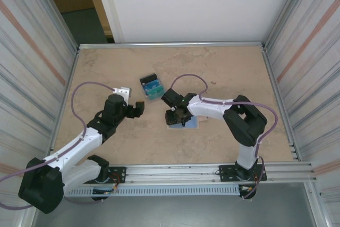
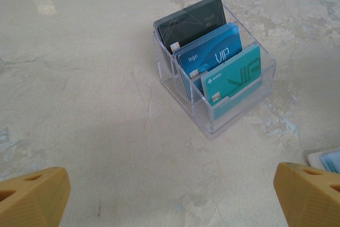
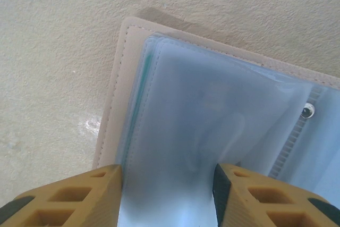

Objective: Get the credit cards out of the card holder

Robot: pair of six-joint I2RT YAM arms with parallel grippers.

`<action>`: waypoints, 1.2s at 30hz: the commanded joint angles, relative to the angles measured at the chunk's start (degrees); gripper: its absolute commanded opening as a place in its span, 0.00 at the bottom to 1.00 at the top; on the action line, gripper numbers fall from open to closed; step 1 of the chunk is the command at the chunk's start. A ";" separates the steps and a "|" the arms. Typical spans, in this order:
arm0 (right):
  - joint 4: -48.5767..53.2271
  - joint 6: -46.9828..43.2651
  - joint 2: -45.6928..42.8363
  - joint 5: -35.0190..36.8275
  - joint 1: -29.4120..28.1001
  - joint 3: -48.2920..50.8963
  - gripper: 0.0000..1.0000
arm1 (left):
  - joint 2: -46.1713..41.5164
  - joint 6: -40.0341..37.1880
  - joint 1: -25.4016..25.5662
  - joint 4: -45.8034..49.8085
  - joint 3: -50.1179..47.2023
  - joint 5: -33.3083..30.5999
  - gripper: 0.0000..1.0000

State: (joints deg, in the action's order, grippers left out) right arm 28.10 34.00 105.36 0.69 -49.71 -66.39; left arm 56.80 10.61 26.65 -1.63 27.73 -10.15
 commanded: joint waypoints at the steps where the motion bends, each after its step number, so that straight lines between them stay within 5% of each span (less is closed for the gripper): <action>1: 0.24 -2.15 -0.59 -0.97 1.39 2.75 0.47 | -1.54 0.03 0.15 0.18 1.63 -0.61 0.99; 13: -2.31 -3.24 -4.96 -4.35 2.93 5.26 0.40 | -3.48 -0.32 0.39 1.36 2.26 -0.37 0.99; 36: 1.72 1.07 -13.42 5.20 6.55 11.11 0.32 | -2.29 -3.84 8.09 2.57 5.73 -9.88 0.99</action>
State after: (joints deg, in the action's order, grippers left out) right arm 27.94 32.80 94.43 3.88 -43.86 -56.64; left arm 53.76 8.21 33.80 0.43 31.29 -17.19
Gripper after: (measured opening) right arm 0.325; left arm 0.987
